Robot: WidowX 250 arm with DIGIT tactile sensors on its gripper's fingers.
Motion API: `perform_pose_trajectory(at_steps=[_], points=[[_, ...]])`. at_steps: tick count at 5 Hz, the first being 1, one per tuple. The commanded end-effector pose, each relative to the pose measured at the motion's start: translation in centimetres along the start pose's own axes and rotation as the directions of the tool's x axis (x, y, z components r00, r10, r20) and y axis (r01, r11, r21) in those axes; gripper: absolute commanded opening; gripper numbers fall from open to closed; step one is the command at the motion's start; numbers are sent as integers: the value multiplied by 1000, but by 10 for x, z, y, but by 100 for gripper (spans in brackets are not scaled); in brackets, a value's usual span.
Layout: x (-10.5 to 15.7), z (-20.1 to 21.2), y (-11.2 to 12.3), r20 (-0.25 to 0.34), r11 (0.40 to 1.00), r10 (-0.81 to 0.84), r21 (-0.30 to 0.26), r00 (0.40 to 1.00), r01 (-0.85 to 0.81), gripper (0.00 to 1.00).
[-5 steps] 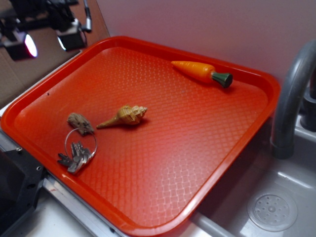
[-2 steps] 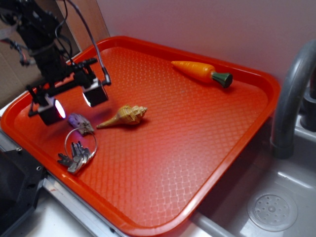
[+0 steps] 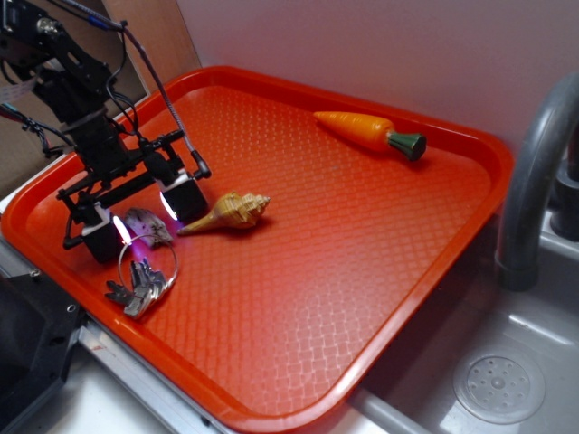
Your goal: Grab the wood chip.
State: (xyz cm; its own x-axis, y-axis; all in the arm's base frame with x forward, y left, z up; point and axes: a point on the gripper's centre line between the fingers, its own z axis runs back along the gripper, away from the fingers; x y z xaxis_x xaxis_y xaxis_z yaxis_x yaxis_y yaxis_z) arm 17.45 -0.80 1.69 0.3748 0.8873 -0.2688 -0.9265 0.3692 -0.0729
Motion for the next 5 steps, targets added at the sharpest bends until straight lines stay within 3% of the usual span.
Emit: perform_pose_trajectory(at_steps=[1, 3, 4, 5], points=[[-6, -2, 3, -12, 1000, 1, 7, 1000, -1, 0], [-4, 2, -1, -11, 996, -88, 23, 996, 89, 0], [10, 57, -7, 190, 940, -339, 101, 921, 325, 0], [30, 117, -5, 265, 823, -563, 101, 783, 558, 0]])
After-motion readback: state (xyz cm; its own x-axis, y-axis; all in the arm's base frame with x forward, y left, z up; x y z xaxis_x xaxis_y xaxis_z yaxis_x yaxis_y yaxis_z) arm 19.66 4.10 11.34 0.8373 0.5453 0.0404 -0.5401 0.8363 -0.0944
